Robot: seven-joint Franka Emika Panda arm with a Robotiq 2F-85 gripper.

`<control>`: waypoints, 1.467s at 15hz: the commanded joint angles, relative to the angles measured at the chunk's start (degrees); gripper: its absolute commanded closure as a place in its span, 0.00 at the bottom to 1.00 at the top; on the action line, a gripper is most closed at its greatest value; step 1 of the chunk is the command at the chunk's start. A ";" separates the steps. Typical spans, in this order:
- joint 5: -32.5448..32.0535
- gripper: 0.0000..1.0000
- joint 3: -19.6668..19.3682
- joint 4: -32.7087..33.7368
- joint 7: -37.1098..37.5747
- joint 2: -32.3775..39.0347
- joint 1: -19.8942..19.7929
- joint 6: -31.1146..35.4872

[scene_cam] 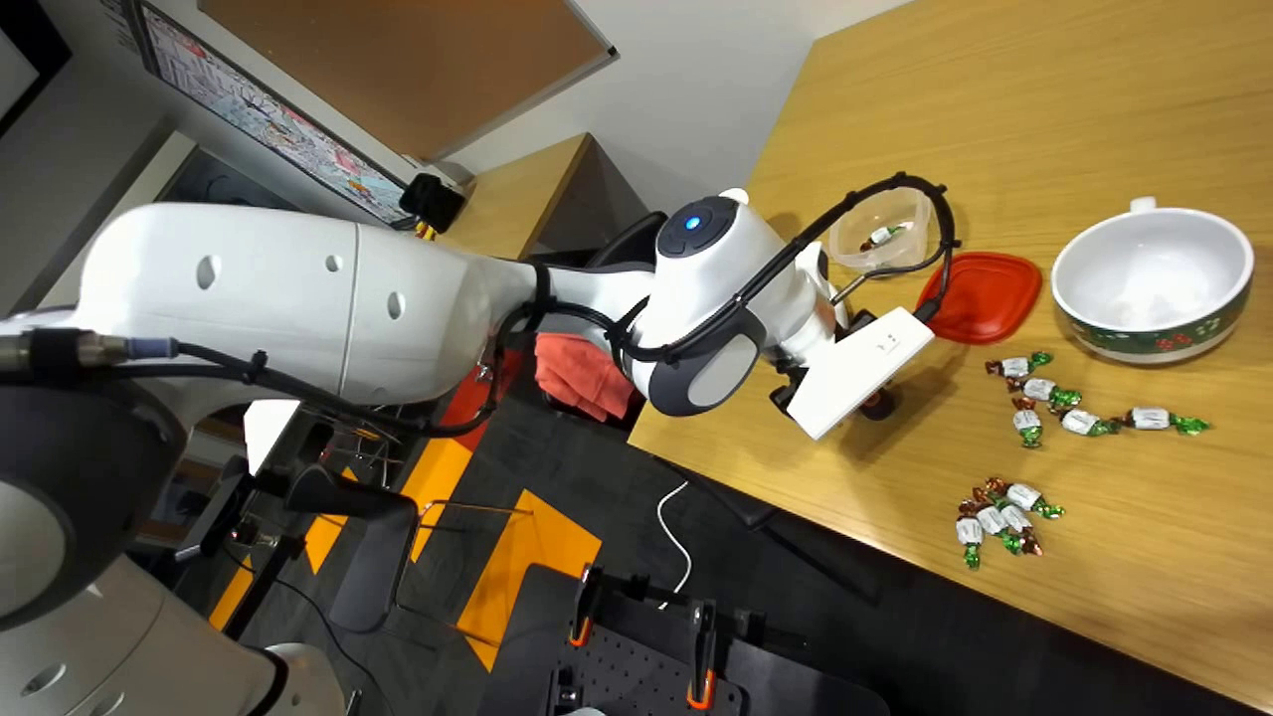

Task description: Slide the black and white brush to the left

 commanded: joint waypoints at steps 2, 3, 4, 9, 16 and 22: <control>-2.84 0.57 -0.16 1.94 4.21 1.91 0.63 0.99; -3.45 0.66 -0.14 2.16 4.63 2.14 0.63 0.98; -4.10 0.73 -0.23 2.19 5.26 2.20 0.79 0.96; -10.08 0.85 -2.02 1.11 7.86 1.05 4.04 0.10; -24.55 0.85 -3.30 1.76 7.25 0.70 10.88 -3.85; -32.70 0.85 -2.86 2.10 5.54 0.82 15.66 -7.16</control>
